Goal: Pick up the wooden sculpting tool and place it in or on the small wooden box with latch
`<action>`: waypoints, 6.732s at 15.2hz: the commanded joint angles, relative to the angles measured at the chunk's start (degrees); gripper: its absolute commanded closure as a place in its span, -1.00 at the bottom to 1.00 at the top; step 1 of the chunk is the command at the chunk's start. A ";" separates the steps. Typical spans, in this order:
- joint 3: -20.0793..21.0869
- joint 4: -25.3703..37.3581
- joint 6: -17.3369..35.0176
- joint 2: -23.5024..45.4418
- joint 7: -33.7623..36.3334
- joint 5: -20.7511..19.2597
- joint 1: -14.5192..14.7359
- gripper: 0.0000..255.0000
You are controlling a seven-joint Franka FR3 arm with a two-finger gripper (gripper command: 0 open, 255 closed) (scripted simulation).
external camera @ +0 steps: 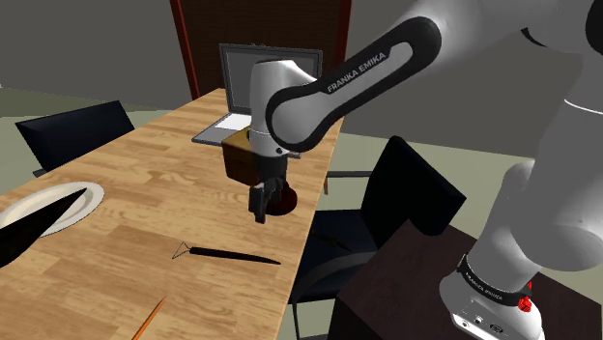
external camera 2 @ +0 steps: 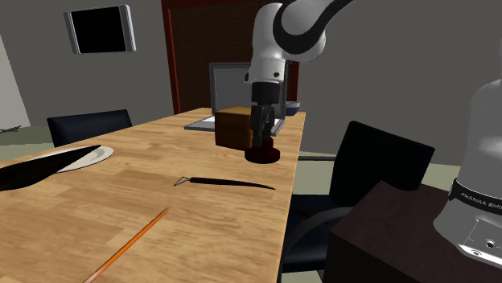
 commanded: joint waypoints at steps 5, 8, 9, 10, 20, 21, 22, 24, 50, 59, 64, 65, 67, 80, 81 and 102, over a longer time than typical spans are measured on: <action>2.29 7.84 5.14 10.91 0.34 -4.34 3.56 -1.00; 2.89 12.06 6.67 15.81 0.68 -6.81 5.67 -1.00; 2.82 11.96 7.29 16.34 0.79 -6.97 5.81 -1.00; 2.76 11.87 7.91 16.87 0.91 -7.14 5.95 -1.00; 2.33 11.61 11.27 20.02 1.58 -8.15 6.75 -1.00; 2.33 11.61 11.27 20.02 1.58 -8.15 6.75 -1.00; 2.33 11.61 11.27 20.02 1.58 -8.15 6.75 -1.00; 2.33 11.61 11.26 20.01 1.57 -8.15 6.75 -1.00; 3.34 15.01 0.85 12.76 1.31 -6.12 5.74 1.00; 3.58 18.35 -5.34 9.78 1.41 -5.37 5.40 1.00; 3.65 20.66 -8.87 8.50 1.55 -5.09 5.27 1.00; 3.66 21.16 -9.58 8.28 1.59 -5.04 5.25 1.00; 3.67 22.20 -11.02 7.87 1.67 -4.97 5.21 1.00; 1.69 28.71 -18.65 7.29 -2.89 -4.30 2.16 1.00; 1.19 29.19 -18.99 7.59 -4.11 -4.22 1.45 1.00; -7.13 60.60 -33.25 28.00 -25.38 -4.97 -12.00 1.00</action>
